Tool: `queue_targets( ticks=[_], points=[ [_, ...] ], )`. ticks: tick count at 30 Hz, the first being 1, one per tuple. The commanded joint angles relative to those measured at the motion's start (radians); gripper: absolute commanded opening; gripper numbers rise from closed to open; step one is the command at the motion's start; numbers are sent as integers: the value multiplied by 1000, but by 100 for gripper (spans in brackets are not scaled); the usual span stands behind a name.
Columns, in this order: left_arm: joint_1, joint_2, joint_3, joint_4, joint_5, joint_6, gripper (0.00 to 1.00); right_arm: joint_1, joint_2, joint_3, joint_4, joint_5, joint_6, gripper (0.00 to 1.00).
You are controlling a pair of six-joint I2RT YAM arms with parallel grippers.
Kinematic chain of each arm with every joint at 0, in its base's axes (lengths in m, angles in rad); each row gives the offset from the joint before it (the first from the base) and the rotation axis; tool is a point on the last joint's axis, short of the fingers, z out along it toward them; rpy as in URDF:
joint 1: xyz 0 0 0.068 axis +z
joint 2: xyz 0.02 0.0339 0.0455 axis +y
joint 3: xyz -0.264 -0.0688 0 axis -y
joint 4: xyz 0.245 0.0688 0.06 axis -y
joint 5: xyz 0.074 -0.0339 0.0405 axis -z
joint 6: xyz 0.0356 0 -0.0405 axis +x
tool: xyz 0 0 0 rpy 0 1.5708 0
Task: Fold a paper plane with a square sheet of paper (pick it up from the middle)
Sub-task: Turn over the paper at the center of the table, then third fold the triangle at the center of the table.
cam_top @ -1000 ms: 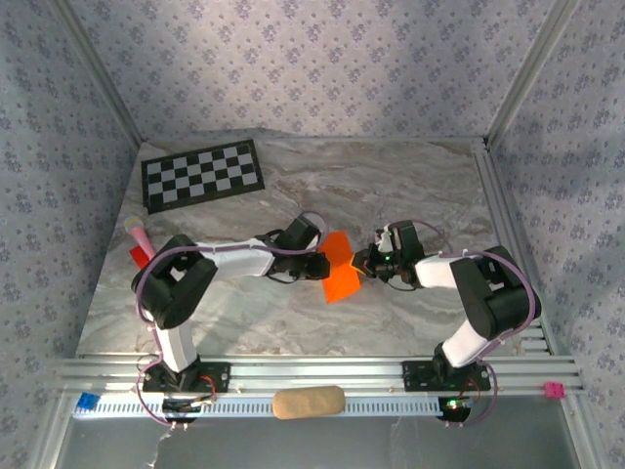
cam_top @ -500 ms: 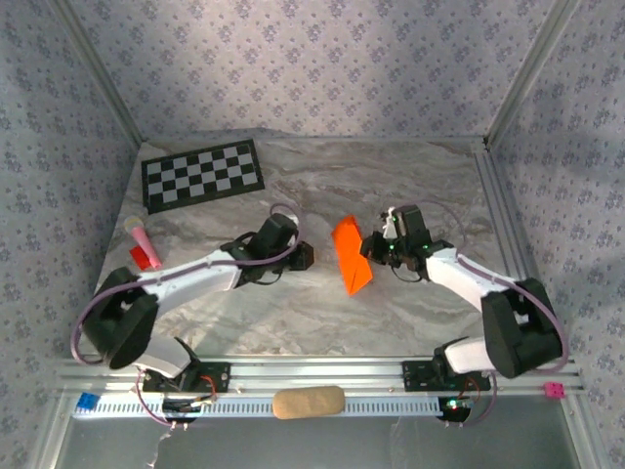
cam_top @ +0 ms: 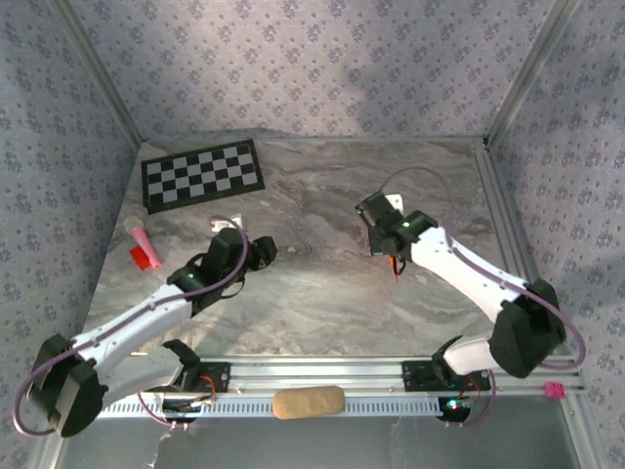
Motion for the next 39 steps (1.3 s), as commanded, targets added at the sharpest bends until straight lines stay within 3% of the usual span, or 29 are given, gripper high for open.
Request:
queue_targets(
  ticks=[1,9,18,22,26,28,33,39],
  points=[
    [36,-78,-39,17,5,26,71,79,108,57,-125,192,1,1],
    [123,-249,-93,-48,33,47,99,252,406,233,-78,52,-7,1],
    [134,-336,-105,-86,26,70,100,293,522,300,76,-280,-15,9],
    [135,-303,-100,-54,80,78,100,272,508,277,154,-418,5,18],
    [135,-226,-49,-74,163,110,100,212,390,134,356,-613,40,42],
    [134,-173,-29,-66,214,122,100,167,320,15,481,-691,93,48],
    [133,-17,15,-29,332,116,95,21,166,-210,674,-803,182,44],
    [121,216,106,-39,427,65,67,-155,111,-406,856,-963,292,17]
  ],
)
